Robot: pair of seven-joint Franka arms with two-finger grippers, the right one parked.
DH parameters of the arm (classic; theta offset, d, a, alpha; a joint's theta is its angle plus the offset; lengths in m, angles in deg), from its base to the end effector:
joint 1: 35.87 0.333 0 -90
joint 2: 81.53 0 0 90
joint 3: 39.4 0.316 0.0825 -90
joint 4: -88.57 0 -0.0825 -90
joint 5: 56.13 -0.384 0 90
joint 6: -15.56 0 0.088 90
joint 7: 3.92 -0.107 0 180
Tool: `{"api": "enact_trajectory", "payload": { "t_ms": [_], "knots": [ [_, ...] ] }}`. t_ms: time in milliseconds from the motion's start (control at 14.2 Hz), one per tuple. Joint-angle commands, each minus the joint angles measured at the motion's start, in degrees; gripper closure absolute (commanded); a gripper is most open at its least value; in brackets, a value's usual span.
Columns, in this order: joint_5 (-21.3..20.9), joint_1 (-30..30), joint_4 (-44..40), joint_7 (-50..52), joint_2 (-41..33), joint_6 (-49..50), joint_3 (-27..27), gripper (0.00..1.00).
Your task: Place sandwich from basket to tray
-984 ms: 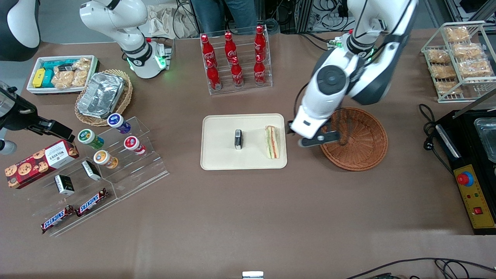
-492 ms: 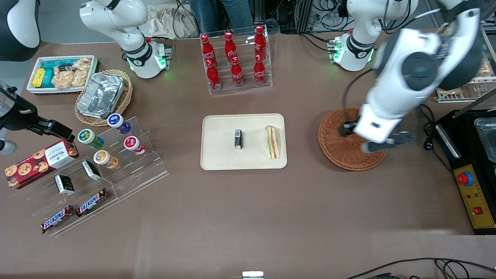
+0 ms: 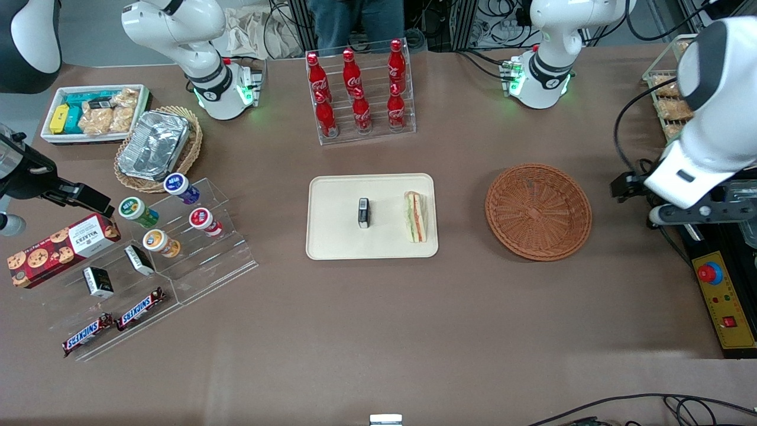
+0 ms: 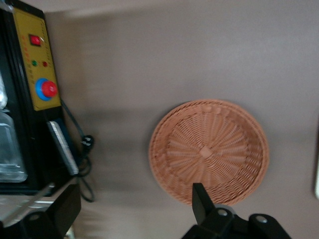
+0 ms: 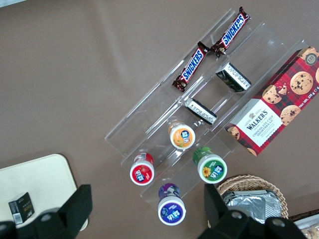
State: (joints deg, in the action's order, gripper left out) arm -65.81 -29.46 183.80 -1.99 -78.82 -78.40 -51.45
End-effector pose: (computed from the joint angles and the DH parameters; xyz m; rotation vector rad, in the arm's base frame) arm 0.5685 -0.0367 0.5624 -2.9755 0.1226 0.0860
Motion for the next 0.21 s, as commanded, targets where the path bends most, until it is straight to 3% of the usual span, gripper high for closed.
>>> {"api": "enact_trajectory", "payload": {
  "t_ms": [0,141],
  "knots": [
    [-0.5,0.5,-4.5,-5.9,0.4,4.2,1.0,0.01],
    [2.6,0.5,-4.9,-5.3,0.6,4.2,1.1,0.01]
  ]
}}
